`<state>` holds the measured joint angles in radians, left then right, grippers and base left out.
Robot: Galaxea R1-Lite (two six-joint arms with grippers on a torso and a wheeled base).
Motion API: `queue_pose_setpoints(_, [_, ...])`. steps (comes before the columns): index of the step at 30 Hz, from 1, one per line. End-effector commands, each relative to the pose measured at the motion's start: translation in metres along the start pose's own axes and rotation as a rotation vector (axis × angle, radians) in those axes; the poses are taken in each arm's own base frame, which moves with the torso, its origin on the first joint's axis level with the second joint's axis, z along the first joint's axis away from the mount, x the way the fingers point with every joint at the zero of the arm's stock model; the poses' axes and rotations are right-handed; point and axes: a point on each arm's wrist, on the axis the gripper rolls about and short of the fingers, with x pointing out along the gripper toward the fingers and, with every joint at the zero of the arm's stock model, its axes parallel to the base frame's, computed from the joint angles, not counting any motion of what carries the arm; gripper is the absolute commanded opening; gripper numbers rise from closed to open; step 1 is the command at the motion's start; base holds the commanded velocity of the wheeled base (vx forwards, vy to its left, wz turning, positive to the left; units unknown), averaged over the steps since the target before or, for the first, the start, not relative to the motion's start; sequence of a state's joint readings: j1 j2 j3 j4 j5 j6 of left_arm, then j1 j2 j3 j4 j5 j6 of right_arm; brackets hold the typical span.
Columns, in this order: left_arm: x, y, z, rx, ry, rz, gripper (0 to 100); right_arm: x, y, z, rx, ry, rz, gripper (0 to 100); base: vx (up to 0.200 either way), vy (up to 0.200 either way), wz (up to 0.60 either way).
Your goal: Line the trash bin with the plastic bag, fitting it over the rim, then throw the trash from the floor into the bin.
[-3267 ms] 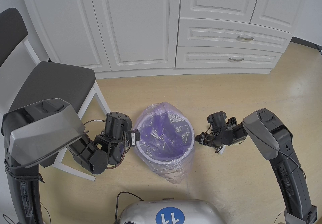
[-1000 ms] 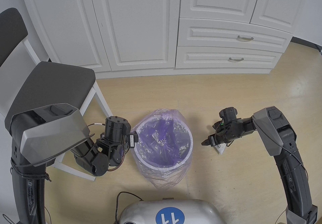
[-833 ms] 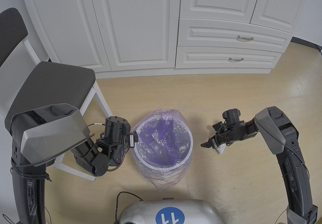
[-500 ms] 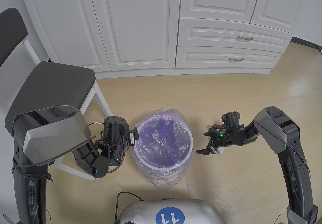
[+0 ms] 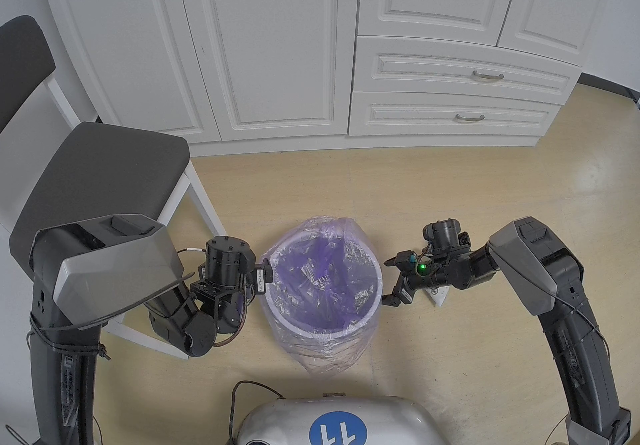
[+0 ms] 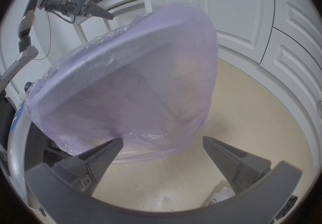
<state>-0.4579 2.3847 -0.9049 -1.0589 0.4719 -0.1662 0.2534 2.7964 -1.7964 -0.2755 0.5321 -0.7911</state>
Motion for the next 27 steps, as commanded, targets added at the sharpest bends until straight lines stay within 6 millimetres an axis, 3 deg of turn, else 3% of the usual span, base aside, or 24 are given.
queue_pose_setpoints(1, [0.002,-0.001,-0.004,0.001,-0.001,0.000,100,0.005,0.003,-0.001,0.004,-0.027,0.033,100,0.000,0.000,0.00])
queue_pose_setpoints(2, [0.002,-0.001,-0.004,-0.001,-0.006,-0.001,100,0.005,0.004,-0.001,0.005,-0.046,0.050,0,0.000,0.000,0.00])
queue_pose_setpoints(13, [0.005,0.001,-0.009,0.023,-0.059,-0.003,100,0.007,0.004,-0.002,0.016,-0.056,0.063,0,0.000,0.000,0.00])
queue_pose_setpoints(25, [0.007,0.003,-0.011,0.025,-0.064,0.001,100,0.012,-0.013,-0.012,0.029,-0.079,0.017,0,0.000,0.000,0.00])
queue_pose_setpoints(26, [0.007,0.003,-0.011,0.025,-0.064,0.001,100,0.012,-0.013,-0.012,0.028,-0.081,0.017,100,0.000,0.000,0.00])
queue_pose_setpoints(27, [0.007,0.003,-0.011,0.025,-0.064,0.001,100,0.012,-0.013,-0.012,0.028,-0.082,0.019,100,0.000,0.000,0.00])
